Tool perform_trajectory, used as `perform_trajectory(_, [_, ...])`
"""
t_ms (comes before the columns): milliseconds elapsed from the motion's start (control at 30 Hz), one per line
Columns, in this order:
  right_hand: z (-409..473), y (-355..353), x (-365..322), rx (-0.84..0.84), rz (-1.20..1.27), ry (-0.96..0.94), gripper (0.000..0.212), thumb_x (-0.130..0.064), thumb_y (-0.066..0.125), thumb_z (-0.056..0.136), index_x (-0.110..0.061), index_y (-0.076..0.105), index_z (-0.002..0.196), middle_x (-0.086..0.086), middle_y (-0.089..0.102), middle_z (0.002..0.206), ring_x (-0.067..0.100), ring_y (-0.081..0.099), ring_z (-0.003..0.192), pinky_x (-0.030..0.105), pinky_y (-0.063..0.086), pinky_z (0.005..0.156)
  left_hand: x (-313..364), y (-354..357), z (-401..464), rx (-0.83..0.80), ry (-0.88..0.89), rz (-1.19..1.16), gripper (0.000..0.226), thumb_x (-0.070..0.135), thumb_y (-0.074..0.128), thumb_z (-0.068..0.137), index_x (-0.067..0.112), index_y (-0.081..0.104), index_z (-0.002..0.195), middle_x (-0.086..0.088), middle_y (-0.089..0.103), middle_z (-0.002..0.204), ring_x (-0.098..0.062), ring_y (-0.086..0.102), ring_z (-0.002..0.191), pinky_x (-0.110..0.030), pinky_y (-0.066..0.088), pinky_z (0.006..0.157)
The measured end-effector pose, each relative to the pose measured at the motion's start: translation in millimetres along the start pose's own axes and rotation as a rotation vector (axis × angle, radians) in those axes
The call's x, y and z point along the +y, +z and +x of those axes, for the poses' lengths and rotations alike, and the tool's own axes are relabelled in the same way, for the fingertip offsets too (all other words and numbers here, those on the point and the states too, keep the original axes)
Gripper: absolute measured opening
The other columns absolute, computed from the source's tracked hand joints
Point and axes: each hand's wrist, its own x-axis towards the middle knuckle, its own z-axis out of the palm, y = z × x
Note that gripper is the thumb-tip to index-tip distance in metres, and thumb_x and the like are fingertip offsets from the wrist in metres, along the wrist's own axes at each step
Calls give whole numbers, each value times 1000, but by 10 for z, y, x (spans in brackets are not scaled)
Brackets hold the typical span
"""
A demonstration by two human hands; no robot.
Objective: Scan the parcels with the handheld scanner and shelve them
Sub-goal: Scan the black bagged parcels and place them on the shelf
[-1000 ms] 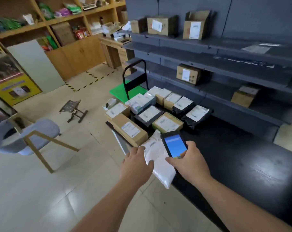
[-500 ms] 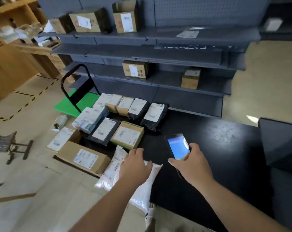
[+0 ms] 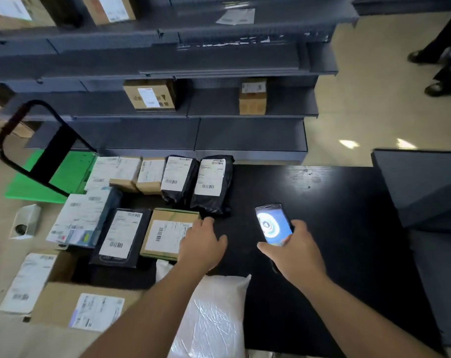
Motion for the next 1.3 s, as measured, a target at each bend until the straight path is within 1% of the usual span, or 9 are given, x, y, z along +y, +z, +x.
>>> perform_trajectory(100, [167,128,-45,-15,-14,27,64,-49,85,70,-30,39,110,-6,57,107,13,63,85,40,58,73,-51,-4,308,-18,-28,-1,59,47,56,99,21,43,151,-6,49,147,-33,52,131,-50,48,104])
perform_trajectory(167, [285,218,-73,-38,-28,42,66,-50,84,70,-28,42,117,-6,58,110,12,63,84,36,55,68,-92,-3,515,-21,-53,8,59,46,56,100,21,43,151,-7,50,146,-33,51,130,-49,49,103])
perform_trajectory(267, [471,367,-79,-58,-38,55,81,-56,83,68,-24,45,132,-5,59,114,17,64,92,39,57,73,-144,13,809,-25,-86,13,58,45,56,100,19,44,151,-9,48,146,-35,51,130,-50,48,104])
perform_trajectory(467, [812,581,-98,-63,-27,86,89,-57,84,69,-24,41,140,-5,59,114,13,64,89,36,56,67,-171,65,1371,11,-166,16,56,45,54,100,13,46,145,-12,49,144,-36,51,132,-52,47,105])
perform_trajectory(733, [1099,630,26,-50,20,173,80,-51,88,72,-26,43,134,-5,60,107,11,66,82,38,61,69,-102,237,1871,21,-261,4,71,52,54,102,5,35,150,-17,45,152,-38,45,139,-50,38,111])
perform_trajectory(900, [1192,640,132,-34,75,208,77,-47,90,73,-26,45,132,-6,64,104,9,67,80,29,52,62,-32,334,2073,7,-329,6,80,59,60,96,5,34,148,-18,48,150,-38,48,138,-50,38,110])
perform_trajectory(1100, [1245,721,231,-50,126,235,77,-45,90,75,-24,45,134,-4,63,106,8,65,79,24,48,58,143,368,2184,-12,-398,-52,97,65,74,84,6,33,150,-18,45,151,-39,46,139,-51,35,114])
perform_trajectory(1200, [1251,739,273,-45,149,246,79,-45,91,73,-24,46,135,-3,63,108,9,66,82,26,51,60,248,378,2205,-71,-470,-116,106,66,81,77,8,32,150,-17,42,152,-41,42,140,-52,33,115])
perform_trajectory(1300, [1239,739,310,-39,153,258,79,-46,91,72,-26,46,133,-4,62,106,10,67,82,31,57,64,328,432,2147,-84,-477,-165,102,63,84,76,10,30,145,-17,50,148,-40,41,138,-51,34,112])
